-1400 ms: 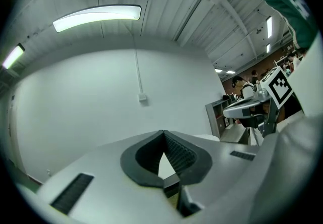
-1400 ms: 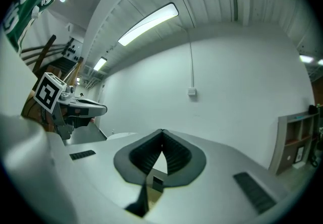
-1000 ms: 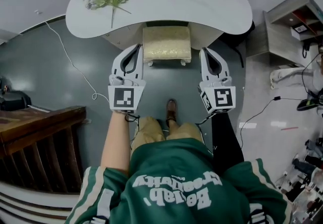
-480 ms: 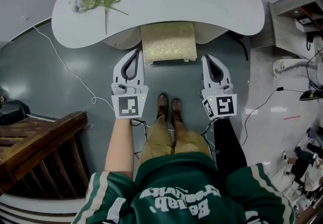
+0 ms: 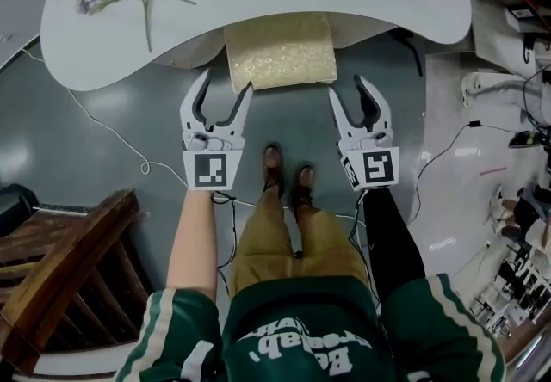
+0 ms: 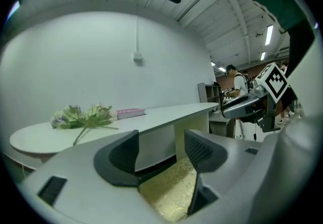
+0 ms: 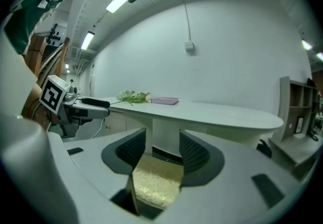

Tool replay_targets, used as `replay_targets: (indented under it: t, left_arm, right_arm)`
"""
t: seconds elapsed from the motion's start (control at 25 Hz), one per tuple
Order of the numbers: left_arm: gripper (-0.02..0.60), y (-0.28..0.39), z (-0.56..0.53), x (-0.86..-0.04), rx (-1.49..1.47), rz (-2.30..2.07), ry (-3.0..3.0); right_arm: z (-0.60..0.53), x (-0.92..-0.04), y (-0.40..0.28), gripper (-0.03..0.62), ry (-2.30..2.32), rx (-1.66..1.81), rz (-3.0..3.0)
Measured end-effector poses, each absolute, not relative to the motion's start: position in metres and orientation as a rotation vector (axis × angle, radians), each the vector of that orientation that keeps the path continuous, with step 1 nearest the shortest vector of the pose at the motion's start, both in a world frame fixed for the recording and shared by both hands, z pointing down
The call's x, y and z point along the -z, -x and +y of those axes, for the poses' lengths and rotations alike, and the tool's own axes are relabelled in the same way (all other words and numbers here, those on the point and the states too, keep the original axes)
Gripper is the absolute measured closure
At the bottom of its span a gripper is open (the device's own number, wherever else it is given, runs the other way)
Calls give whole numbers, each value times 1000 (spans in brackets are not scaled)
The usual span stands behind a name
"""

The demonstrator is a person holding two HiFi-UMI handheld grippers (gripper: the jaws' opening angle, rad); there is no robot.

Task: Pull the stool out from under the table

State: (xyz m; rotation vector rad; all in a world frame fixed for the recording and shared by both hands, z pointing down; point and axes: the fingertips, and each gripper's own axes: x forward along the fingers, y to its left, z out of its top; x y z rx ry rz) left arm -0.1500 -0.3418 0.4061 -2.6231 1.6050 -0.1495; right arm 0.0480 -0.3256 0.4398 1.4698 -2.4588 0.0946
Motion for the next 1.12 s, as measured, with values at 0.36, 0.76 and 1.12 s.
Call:
replay_targets:
  t: [0.36, 0.76, 1.12]
  left_arm:
    - [287, 162, -324, -514, 307, 1653, 2723]
    - [272, 165, -302, -612, 381, 1726, 2741]
    - [261, 171, -303, -741, 565, 1752, 2785]
  right_arm:
    - [-311, -543, -66, 327, -1439, -220, -2365]
    - [-299, -676, -107, 289, -1427, -310, -2271]
    - [-310, -799, -139, 260, -1417, -361, -2210]
